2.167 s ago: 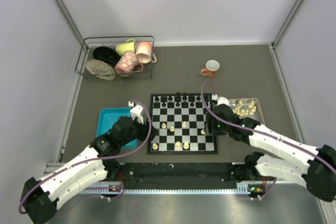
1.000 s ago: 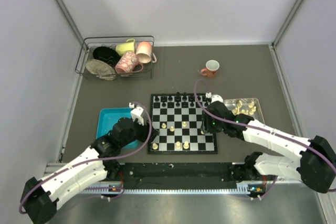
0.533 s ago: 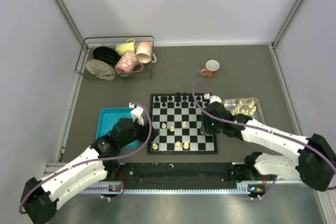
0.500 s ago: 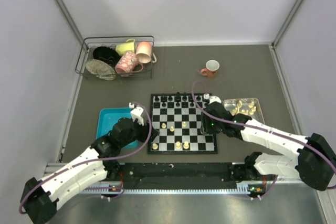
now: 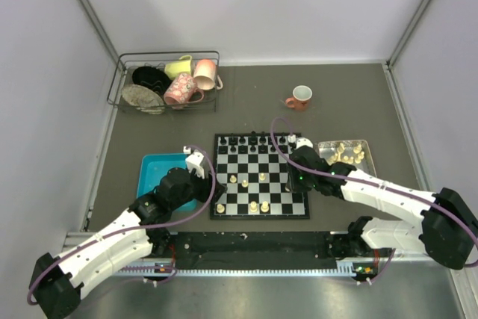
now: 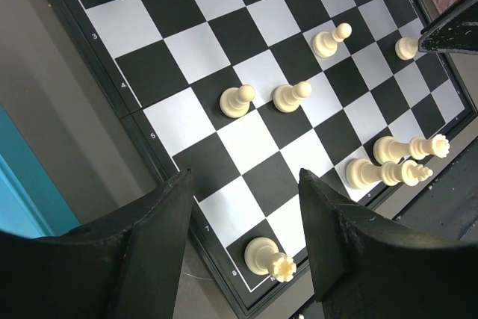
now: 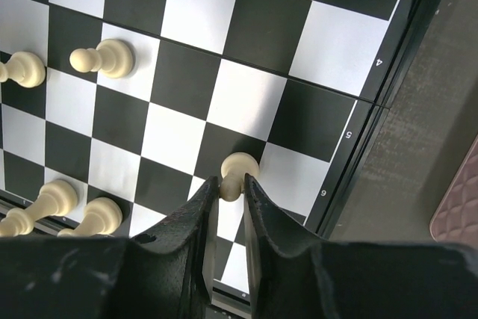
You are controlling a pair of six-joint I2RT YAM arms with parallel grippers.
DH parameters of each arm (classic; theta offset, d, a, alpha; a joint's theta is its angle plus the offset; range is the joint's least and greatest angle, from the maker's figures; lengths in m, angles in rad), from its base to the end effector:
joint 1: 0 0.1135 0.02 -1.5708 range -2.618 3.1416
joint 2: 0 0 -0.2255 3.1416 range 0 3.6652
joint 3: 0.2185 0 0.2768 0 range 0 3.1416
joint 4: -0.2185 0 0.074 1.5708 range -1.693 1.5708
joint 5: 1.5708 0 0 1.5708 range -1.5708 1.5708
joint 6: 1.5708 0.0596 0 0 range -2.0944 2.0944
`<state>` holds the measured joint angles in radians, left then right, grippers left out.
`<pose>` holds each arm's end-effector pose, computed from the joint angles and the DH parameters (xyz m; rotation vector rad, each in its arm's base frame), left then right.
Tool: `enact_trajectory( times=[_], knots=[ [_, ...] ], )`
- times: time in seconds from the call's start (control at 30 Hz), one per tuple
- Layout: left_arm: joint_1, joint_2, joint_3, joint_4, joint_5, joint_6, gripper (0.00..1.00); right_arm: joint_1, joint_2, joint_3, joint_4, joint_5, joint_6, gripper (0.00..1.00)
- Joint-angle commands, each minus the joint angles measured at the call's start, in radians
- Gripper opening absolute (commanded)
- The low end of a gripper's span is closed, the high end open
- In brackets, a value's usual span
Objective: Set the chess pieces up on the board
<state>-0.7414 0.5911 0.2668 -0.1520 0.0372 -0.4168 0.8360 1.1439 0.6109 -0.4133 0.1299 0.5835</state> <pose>0.1657 -0.1547 0.1487 0.3686 2.1015 -0.7447 0.1852 0.1934 0.1252 -0.2685 2.5420 0.4115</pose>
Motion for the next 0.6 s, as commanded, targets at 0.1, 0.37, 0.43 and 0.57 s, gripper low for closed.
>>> enact_trajectory(
  times=[0.1,0.37,0.43,0.57],
  knots=[
    [-0.004,-0.013,-0.011,0.058,0.013,0.009,0.64,0.015,-0.03,0.036,-0.001,0.007,-0.011,0.12],
    [-0.006,-0.011,-0.012,0.062,0.013,0.009,0.64,0.028,-0.084,0.044,-0.01,-0.018,-0.037,0.08],
    [-0.006,-0.01,-0.011,0.063,0.016,0.009,0.64,0.035,-0.085,0.052,-0.021,-0.016,-0.04,0.07],
    [-0.006,-0.01,-0.011,0.063,0.016,0.009,0.64,0.058,-0.082,0.061,-0.068,0.011,-0.025,0.06]
  ],
)
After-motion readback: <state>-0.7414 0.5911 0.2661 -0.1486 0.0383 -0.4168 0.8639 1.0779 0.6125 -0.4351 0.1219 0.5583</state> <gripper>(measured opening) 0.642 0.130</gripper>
